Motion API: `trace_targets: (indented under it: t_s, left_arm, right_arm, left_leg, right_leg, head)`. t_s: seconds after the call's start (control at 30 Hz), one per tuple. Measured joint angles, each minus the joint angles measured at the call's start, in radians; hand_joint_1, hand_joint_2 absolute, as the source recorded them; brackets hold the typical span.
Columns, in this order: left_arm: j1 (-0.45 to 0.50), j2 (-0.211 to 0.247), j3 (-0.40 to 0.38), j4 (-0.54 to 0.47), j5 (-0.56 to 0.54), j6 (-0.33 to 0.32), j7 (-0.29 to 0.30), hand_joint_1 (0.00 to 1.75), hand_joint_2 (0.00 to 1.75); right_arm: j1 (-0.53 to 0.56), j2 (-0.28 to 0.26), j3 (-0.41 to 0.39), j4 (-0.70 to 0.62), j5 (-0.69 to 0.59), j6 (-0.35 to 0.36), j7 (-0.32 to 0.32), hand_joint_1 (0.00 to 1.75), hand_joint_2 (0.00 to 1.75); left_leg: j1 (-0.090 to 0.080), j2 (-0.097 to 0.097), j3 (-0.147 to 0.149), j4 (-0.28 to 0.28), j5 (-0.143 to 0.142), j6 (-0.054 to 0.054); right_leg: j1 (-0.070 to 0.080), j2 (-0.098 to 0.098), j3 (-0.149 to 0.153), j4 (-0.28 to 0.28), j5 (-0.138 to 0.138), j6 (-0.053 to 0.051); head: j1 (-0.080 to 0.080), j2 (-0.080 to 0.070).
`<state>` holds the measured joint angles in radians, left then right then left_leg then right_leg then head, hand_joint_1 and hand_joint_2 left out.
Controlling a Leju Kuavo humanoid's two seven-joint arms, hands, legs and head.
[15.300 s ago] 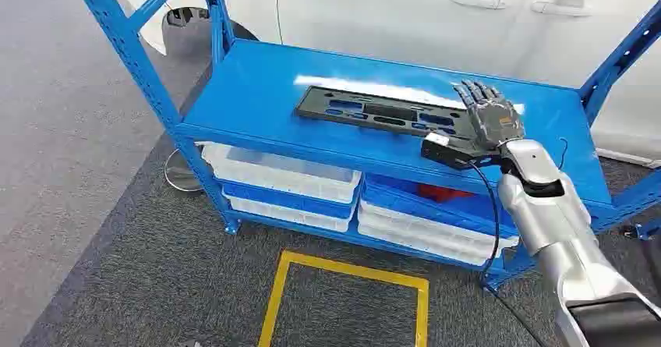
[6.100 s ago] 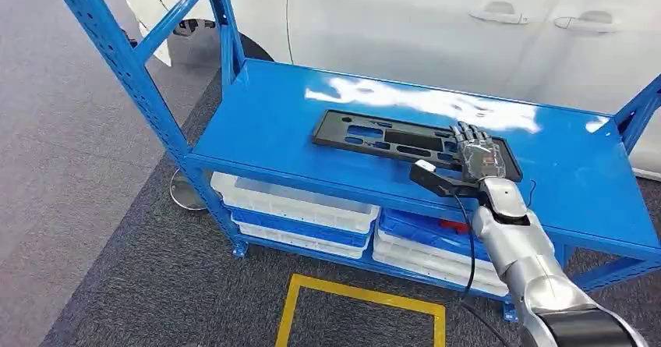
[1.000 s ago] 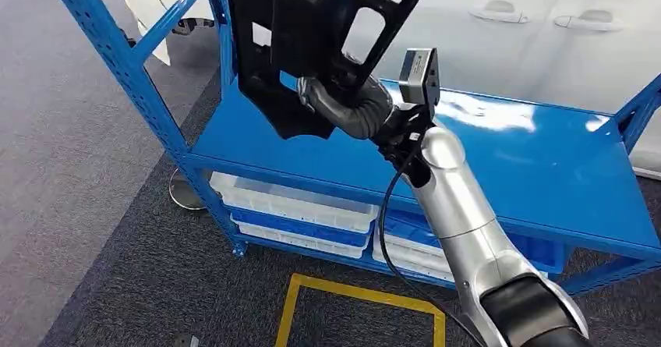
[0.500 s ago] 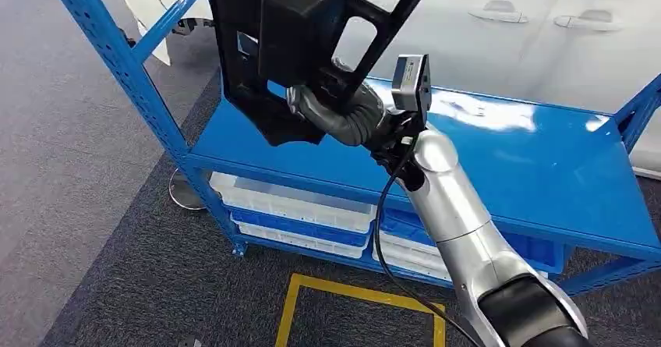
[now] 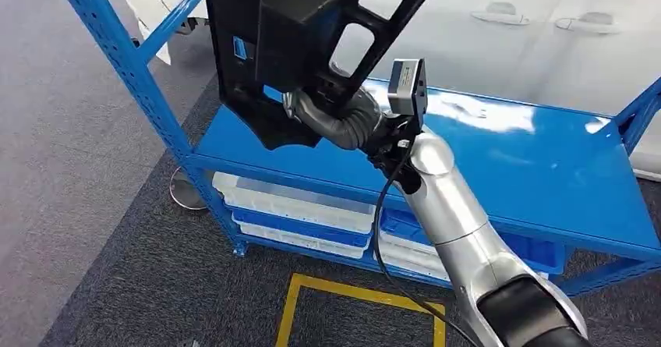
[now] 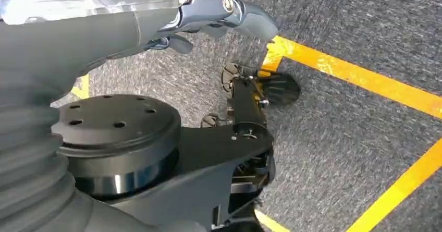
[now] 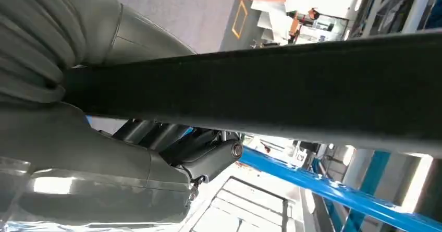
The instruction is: Take the parts from the cabinet and place them on the table.
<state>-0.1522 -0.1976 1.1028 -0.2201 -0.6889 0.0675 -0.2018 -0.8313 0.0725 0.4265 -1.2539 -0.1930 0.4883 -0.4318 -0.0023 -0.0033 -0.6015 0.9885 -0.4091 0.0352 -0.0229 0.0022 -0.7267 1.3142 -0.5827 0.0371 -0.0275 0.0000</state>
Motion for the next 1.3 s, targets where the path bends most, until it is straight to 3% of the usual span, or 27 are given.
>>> trace_targets:
  t_s: [0.1, 0.13, 0.23, 0.3, 0.33, 0.37, 0.43, 0.47, 0.5, 0.53, 0.6, 0.63, 0.77, 0.8, 0.83, 0.87, 0.93, 0.97, 1.0, 1.03, 1.1, 1.13, 1.17, 1.27, 1.3]
  left_arm:
    - [0.002, 0.000, 0.000, 0.000, 0.000, 0.000, 0.003, 0.00, 1.75]
    - [0.003, 0.000, 0.000, 0.000, 0.000, 0.000, 0.005, 0.00, 1.75]
    - [0.004, 0.000, 0.000, 0.000, 0.000, 0.002, 0.007, 0.00, 1.75]
    - [0.005, 0.000, 0.000, 0.000, -0.002, 0.003, 0.007, 0.00, 1.75]
    - [0.006, 0.000, 0.000, 0.000, -0.002, 0.003, 0.007, 0.00, 1.75]
    - [0.006, 0.000, 0.000, 0.000, -0.002, 0.003, 0.007, 0.00, 1.75]
    - [0.006, 0.000, 0.000, 0.000, -0.002, 0.003, 0.007, 0.00, 1.75]
    - [0.007, 0.000, 0.000, 0.000, -0.002, 0.003, 0.007, 0.00, 1.75]
    - [0.008, 0.000, 0.000, 0.000, -0.002, 0.003, 0.007, 0.00, 1.75]
    - [0.008, 0.000, 0.000, 0.000, -0.002, 0.003, 0.007, 0.00, 1.75]
    - [0.006, 0.000, 0.000, 0.000, -0.002, 0.003, 0.007, 0.00, 1.75]
    - [0.006, 0.000, 0.000, 0.000, -0.002, 0.003, 0.008, 0.00, 1.75]
    - [0.010, 0.000, 0.000, 0.000, -0.003, 0.003, 0.008, 0.00, 1.75]
    - [0.010, 0.000, 0.000, 0.000, -0.003, 0.003, 0.008, 0.00, 1.75]
    - [0.010, -0.003, -0.001, 0.000, -0.003, 0.003, 0.008, 0.00, 1.75]
    - [0.008, -0.003, -0.002, 0.000, -0.005, 0.004, 0.008, 0.00, 1.75]
    - [0.008, -0.003, -0.002, 0.000, -0.006, 0.004, 0.008, 0.00, 1.75]
    - [0.009, -0.003, -0.002, 0.000, -0.006, 0.005, 0.008, 0.00, 1.75]
    - [0.009, -0.003, -0.002, 0.000, -0.006, 0.005, 0.010, 0.00, 1.75]
    - [0.009, -0.003, -0.003, 0.000, -0.010, 0.005, 0.011, 0.00, 1.75]
    - [0.008, -0.005, -0.005, 0.000, -0.013, 0.005, 0.011, 0.00, 1.75]
    - [0.007, -0.006, -0.006, 0.000, -0.014, 0.005, 0.012, 0.00, 1.75]
    - [0.005, -0.006, -0.006, 0.000, -0.015, 0.005, 0.014, 0.00, 1.75]
    - [0.006, -0.006, -0.009, 0.000, -0.018, 0.005, 0.019, 0.00, 1.75]
    - [0.005, -0.006, -0.009, 0.000, -0.020, 0.006, 0.020, 0.00, 1.75]
  right_arm:
    - [-0.003, 0.000, 0.005, 0.000, -0.001, 0.000, 0.000, 1.75, 1.75]
    - [-0.002, 0.000, 0.007, 0.000, -0.001, 0.000, 0.000, 1.75, 1.75]
    - [0.004, 0.000, 0.009, -0.001, -0.002, -0.003, -0.001, 1.75, 1.75]
    - [0.004, 0.000, 0.010, -0.003, -0.002, -0.003, 0.000, 1.75, 1.75]
    - [0.005, 0.000, 0.010, -0.006, -0.003, -0.003, -0.001, 1.75, 1.75]
    - [0.004, 0.001, 0.010, -0.008, -0.003, -0.003, -0.001, 1.75, 1.75]
    - [0.008, 0.001, 0.010, -0.008, -0.004, -0.003, -0.001, 1.75, 1.75]
    - [0.012, 0.001, 0.010, -0.008, -0.004, -0.003, -0.001, 1.75, 1.75]
    - [0.016, 0.001, 0.010, -0.008, -0.003, -0.003, -0.001, 1.75, 1.75]
    - [0.017, 0.001, 0.010, -0.008, -0.003, -0.003, -0.001, 1.75, 1.75]
    - [0.016, 0.001, 0.010, -0.012, -0.004, -0.003, -0.001, 1.75, 1.75]
    - [0.016, 0.001, 0.010, -0.015, -0.005, -0.002, -0.001, 1.75, 1.75]
    - [0.019, 0.000, 0.010, -0.017, -0.010, -0.002, -0.003, 1.75, 1.75]
    - [0.019, 0.000, 0.010, -0.018, -0.010, -0.002, -0.003, 1.75, 1.75]
    - [0.018, -0.001, 0.009, -0.023, -0.011, -0.002, -0.003, 1.75, 1.75]
    - [0.017, -0.001, 0.009, -0.024, -0.011, -0.002, -0.003, 1.75, 1.75]
    - [0.021, -0.003, 0.009, -0.025, -0.011, -0.002, -0.003, 1.75, 1.75]
    - [0.025, -0.005, 0.009, -0.025, -0.011, -0.002, -0.003, 1.75, 1.75]
    - [0.028, -0.006, 0.009, -0.025, -0.011, -0.002, -0.002, 1.75, 1.75]
    - [0.029, -0.008, 0.009, -0.025, -0.011, -0.002, -0.002, 1.75, 1.75]
    - [0.028, -0.008, 0.009, -0.028, -0.011, -0.002, -0.002, 1.75, 1.75]
    - [0.028, -0.008, 0.009, -0.032, -0.011, -0.002, -0.002, 1.75, 1.75]
    - [0.028, -0.008, 0.009, -0.033, -0.011, -0.002, -0.002, 1.75, 1.75]
    - [0.029, -0.010, 0.008, -0.037, -0.011, -0.003, 0.001, 1.75, 1.75]
    - [0.029, -0.010, 0.008, -0.040, -0.011, -0.003, 0.001, 1.75, 1.75]
  left_leg:
    - [0.003, -0.003, -0.001, 0.019, -0.011, -0.015]
    - [-0.001, -0.003, -0.006, 0.025, -0.015, -0.022]
    - [0.001, -0.003, -0.009, 0.027, -0.013, -0.038]
    - [0.003, -0.003, -0.015, 0.033, -0.020, -0.049]
    - [0.004, -0.002, -0.024, 0.061, -0.048, -0.056]
    - [0.006, -0.002, -0.049, 0.126, -0.091, -0.062]
    - [0.010, -0.002, -0.121, 0.301, -0.172, -0.070]
    - [0.011, -0.002, -0.138, 0.347, -0.183, -0.072]
    - [0.011, -0.002, -0.131, 0.342, -0.170, -0.071]
    - [0.012, -0.002, -0.102, 0.290, -0.139, -0.068]
    - [0.011, -0.002, 0.001, 0.099, -0.053, -0.057]
    - [0.009, -0.003, 0.035, 0.031, -0.055, -0.048]
    - [0.001, -0.004, 0.031, 0.023, -0.045, -0.035]
    - [0.013, -0.003, 0.034, 0.004, -0.033, -0.025]
    - [0.012, 0.002, 0.034, -0.002, -0.026, -0.020]
    - [0.011, 0.003, 0.029, -0.003, -0.020, -0.011]
    - [0.007, 0.003, 0.017, 0.001, -0.016, -0.009]
    - [0.006, 0.003, 0.011, 0.005, -0.014, -0.009]
    - [0.005, 0.003, 0.005, 0.009, -0.013, -0.009]
    - [0.004, 0.003, 0.000, 0.015, -0.012, -0.009]
    - [0.004, 0.002, -0.008, 0.028, -0.013, -0.011]
    - [0.004, 0.002, -0.014, 0.036, -0.014, -0.014]
    - [-0.003, 0.001, -0.020, 0.042, -0.013, -0.021]
    - [0.001, 0.001, -0.024, 0.036, 0.000, -0.039]
    - [-0.002, 0.000, -0.026, 0.037, 0.002, -0.043]
  right_leg:
    - [-0.002, -0.003, 0.122, -0.260, 0.136, -0.006]
    - [0.004, -0.002, 0.132, -0.283, 0.120, -0.010]
    - [0.010, 0.004, 0.125, -0.284, 0.131, -0.029]
    - [0.002, 0.002, 0.125, -0.292, 0.140, -0.043]
    - [0.001, 0.001, 0.124, -0.293, 0.142, -0.046]
    - [0.001, 0.001, 0.121, -0.293, 0.143, -0.049]
    - [0.003, -0.001, 0.116, -0.292, 0.145, -0.052]
    - [0.004, -0.001, 0.115, -0.291, 0.146, -0.052]
    - [0.004, -0.001, 0.115, -0.291, 0.146, -0.052]
    - [0.005, 0.000, 0.115, -0.290, 0.147, -0.052]
    - [0.006, 0.001, 0.117, -0.290, 0.148, -0.050]
    - [0.007, 0.001, 0.117, -0.292, 0.149, -0.047]
    - [0.009, 0.002, 0.111, -0.300, 0.164, -0.022]
    - [0.014, 0.002, 0.109, -0.300, 0.162, -0.015]
    - [0.012, 0.002, 0.102, -0.283, 0.141, -0.013]
    - [0.011, 0.001, 0.079, -0.224, 0.093, -0.013]
    - [0.011, 0.001, 0.011, -0.054, 0.010, -0.010]
    - [0.010, 0.001, -0.012, 0.004, -0.009, -0.009]
    - [0.010, 0.001, -0.013, 0.016, -0.004, -0.010]
    - [0.010, 0.001, 0.010, -0.019, 0.018, -0.011]
    - [0.011, 0.000, 0.114, -0.202, 0.098, -0.018]
    - [0.011, 0.000, 0.149, -0.278, 0.101, -0.023]
    - [0.019, 0.000, 0.148, -0.279, 0.107, -0.024]
    - [0.021, 0.003, 0.139, -0.279, 0.117, -0.039]
    - [0.014, 0.002, 0.137, -0.289, 0.126, -0.047]
  head:
    - [0.000, 0.000]
    - [-0.001, 0.000]
    - [-0.001, 0.000]
    - [-0.001, 0.000]
    - [-0.003, 0.000]
    - [-0.004, 0.000]
    - [-0.003, 0.000]
    - [-0.004, 0.000]
    - [-0.004, 0.000]
    - [-0.004, 0.000]
    - [-0.004, 0.000]
    - [-0.003, 0.000]
    - [-0.003, 0.000]
    - [-0.003, 0.000]
    - [-0.002, 0.000]
    - [-0.001, 0.000]
    - [-0.002, 0.000]
    - [-0.001, 0.000]
    - [-0.002, 0.000]
    - [-0.001, 0.000]
    - [-0.002, 0.000]
    - [-0.001, 0.000]
    - [-0.002, 0.000]
    - [-0.002, 0.000]
    - [-0.002, 0.000]
